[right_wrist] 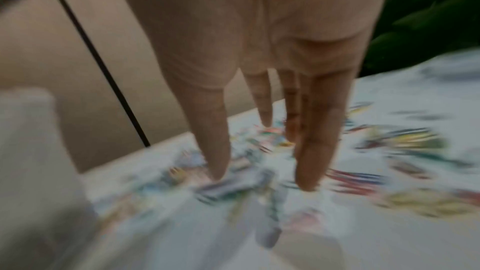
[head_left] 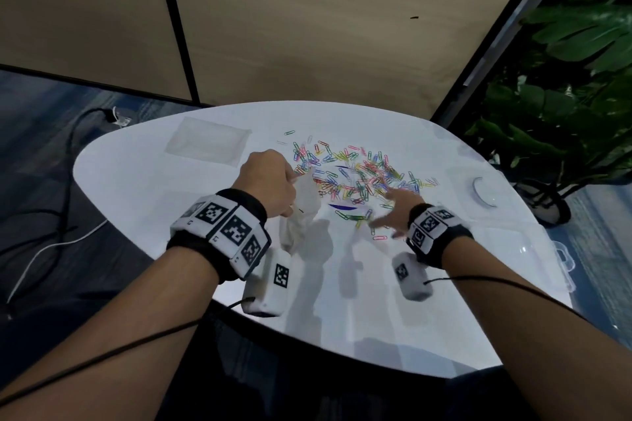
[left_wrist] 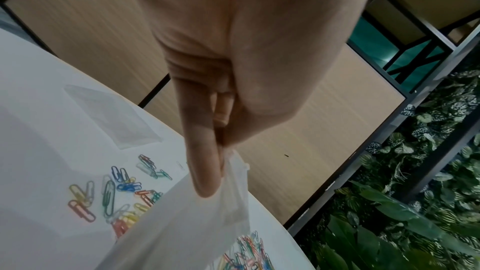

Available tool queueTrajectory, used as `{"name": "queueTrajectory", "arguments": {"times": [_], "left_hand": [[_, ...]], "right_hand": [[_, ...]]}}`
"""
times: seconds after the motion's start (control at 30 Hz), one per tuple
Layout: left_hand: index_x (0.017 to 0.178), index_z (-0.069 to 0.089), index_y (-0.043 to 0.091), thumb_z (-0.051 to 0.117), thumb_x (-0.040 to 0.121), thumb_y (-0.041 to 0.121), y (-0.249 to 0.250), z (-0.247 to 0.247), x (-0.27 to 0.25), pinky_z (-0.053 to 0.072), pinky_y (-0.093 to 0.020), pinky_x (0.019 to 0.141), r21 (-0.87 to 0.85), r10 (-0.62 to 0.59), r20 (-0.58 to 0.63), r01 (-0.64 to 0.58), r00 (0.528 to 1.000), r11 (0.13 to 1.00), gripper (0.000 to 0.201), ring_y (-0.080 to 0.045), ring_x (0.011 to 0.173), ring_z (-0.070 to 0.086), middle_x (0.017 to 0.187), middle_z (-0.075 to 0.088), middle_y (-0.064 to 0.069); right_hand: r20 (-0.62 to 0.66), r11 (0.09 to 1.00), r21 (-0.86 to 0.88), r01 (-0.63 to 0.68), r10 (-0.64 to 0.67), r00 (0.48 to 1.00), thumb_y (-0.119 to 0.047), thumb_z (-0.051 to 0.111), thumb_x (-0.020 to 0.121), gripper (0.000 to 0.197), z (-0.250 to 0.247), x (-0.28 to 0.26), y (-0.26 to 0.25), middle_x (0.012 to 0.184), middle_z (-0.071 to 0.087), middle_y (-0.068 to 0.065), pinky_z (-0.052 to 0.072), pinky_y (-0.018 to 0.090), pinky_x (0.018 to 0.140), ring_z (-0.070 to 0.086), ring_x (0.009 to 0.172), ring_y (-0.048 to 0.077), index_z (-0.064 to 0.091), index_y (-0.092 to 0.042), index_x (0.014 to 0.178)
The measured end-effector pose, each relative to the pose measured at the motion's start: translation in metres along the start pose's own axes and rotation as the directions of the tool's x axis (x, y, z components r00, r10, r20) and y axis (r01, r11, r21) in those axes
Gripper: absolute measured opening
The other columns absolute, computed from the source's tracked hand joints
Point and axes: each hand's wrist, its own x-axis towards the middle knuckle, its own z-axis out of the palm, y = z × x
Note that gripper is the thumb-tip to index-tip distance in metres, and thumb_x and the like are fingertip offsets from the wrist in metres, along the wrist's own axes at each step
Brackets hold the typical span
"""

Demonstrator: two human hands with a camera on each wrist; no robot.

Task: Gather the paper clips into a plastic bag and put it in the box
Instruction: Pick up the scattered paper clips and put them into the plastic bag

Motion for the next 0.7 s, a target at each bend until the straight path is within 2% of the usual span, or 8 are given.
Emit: {"name": "queueTrajectory", "arguments": {"times": [0.07, 0.1, 0.17, 0.33, 0.43, 0.5, 0.6, 0.7], "left_hand": [[0.102, 0.077, 0.001, 0.066, 0.090, -0.002, -0.005, -0.005, 0.000, 0.066, -0.043, 0.078, 0.021, -0.002, 0.006, 0.002, 1.000, 1.000, 0.016, -0.032, 0.078, 0.079, 0.090, 0.078, -0.018], [0.101, 0.076, 0.000, 0.065, 0.091, -0.001, -0.008, -0.007, 0.000, 0.066, -0.042, 0.079, 0.030, -0.006, 0.007, 0.005, 1.000, 1.000, 0.015, -0.032, 0.077, 0.079, 0.089, 0.078, -0.018], [0.100, 0.076, 0.001, 0.065, 0.093, 0.001, -0.013, -0.012, 0.001, 0.066, -0.041, 0.078, 0.047, -0.012, -0.006, 0.012, 1.000, 0.999, 0.014, -0.031, 0.076, 0.080, 0.087, 0.078, -0.017], [0.096, 0.077, 0.005, 0.055, 0.096, 0.002, -0.019, -0.020, -0.001, 0.066, -0.038, 0.077, 0.099, -0.015, -0.027, 0.017, 1.000, 0.995, 0.023, -0.028, 0.067, 0.079, 0.081, 0.079, -0.016], [0.098, 0.078, 0.005, 0.054, 0.095, 0.000, -0.021, -0.023, -0.003, 0.066, -0.038, 0.078, 0.114, -0.015, -0.034, 0.019, 0.999, 0.993, 0.025, -0.029, 0.070, 0.079, 0.080, 0.078, -0.017], [0.099, 0.078, 0.005, 0.056, 0.093, 0.000, -0.023, -0.024, -0.003, 0.065, -0.040, 0.081, 0.135, -0.008, -0.038, 0.013, 0.999, 0.991, 0.024, -0.032, 0.079, 0.078, 0.086, 0.078, -0.018], [0.101, 0.079, 0.007, 0.057, 0.092, 0.001, -0.025, -0.026, -0.001, 0.064, -0.041, 0.084, 0.166, 0.003, -0.038, 0.003, 0.999, 0.986, 0.024, -0.035, 0.087, 0.076, 0.095, 0.076, -0.019], [0.102, 0.078, 0.005, 0.057, 0.092, 0.000, -0.023, -0.025, 0.001, 0.064, -0.041, 0.085, 0.174, 0.011, -0.028, -0.006, 1.000, 0.985, 0.024, -0.036, 0.088, 0.076, 0.096, 0.076, -0.020]], "right_hand": [[0.069, 0.958, -0.268, -0.102, 0.125, 0.990, -0.057, 0.087, 0.043, 0.123, 0.019, 0.013, 0.021, 0.142, 0.047, 0.013, 0.056, 0.047, 0.088, 0.064, 0.108, 0.032, 0.032, -0.012, 0.145], [0.060, 0.943, -0.318, -0.103, 0.129, 0.990, -0.058, 0.084, 0.045, 0.121, 0.029, 0.014, 0.023, 0.143, 0.043, 0.014, 0.054, 0.044, 0.090, 0.062, 0.110, 0.032, 0.032, -0.011, 0.144], [-0.025, 0.953, -0.296, -0.068, 0.063, 0.998, -0.050, 0.079, 0.065, 0.098, 0.047, 0.018, 0.016, 0.148, 0.033, 0.015, 0.050, 0.039, 0.095, 0.054, 0.120, 0.032, 0.035, -0.009, 0.143], [-0.189, 0.993, -0.114, 0.024, -0.046, 0.981, -0.038, 0.069, 0.083, 0.059, 0.066, 0.042, -0.020, 0.138, 0.048, 0.014, 0.046, 0.032, 0.100, 0.055, 0.118, 0.027, 0.052, -0.012, 0.134], [-0.257, 0.996, -0.092, 0.005, -0.029, 0.966, -0.033, 0.069, 0.086, 0.059, 0.064, 0.056, -0.034, 0.150, 0.028, 0.017, 0.046, 0.033, 0.096, 0.053, 0.120, 0.033, 0.047, -0.010, 0.137], [-0.300, 0.987, -0.160, 0.017, -0.065, 0.952, -0.031, 0.067, 0.088, 0.062, 0.065, 0.063, -0.040, 0.154, 0.016, 0.017, 0.044, 0.040, 0.102, 0.043, 0.131, 0.039, 0.040, -0.014, 0.142], [-0.230, 0.921, -0.378, 0.089, -0.187, 0.955, -0.025, 0.055, 0.093, 0.055, 0.074, 0.073, -0.045, 0.150, 0.027, 0.015, 0.043, 0.049, 0.102, 0.032, 0.134, 0.043, 0.036, -0.024, 0.144], [-0.172, 0.826, -0.543, 0.150, -0.284, 0.943, -0.009, 0.055, 0.084, 0.047, 0.076, 0.072, -0.046, 0.128, 0.052, 0.015, 0.048, 0.043, 0.090, 0.047, 0.119, 0.036, 0.049, -0.016, 0.131]]}}
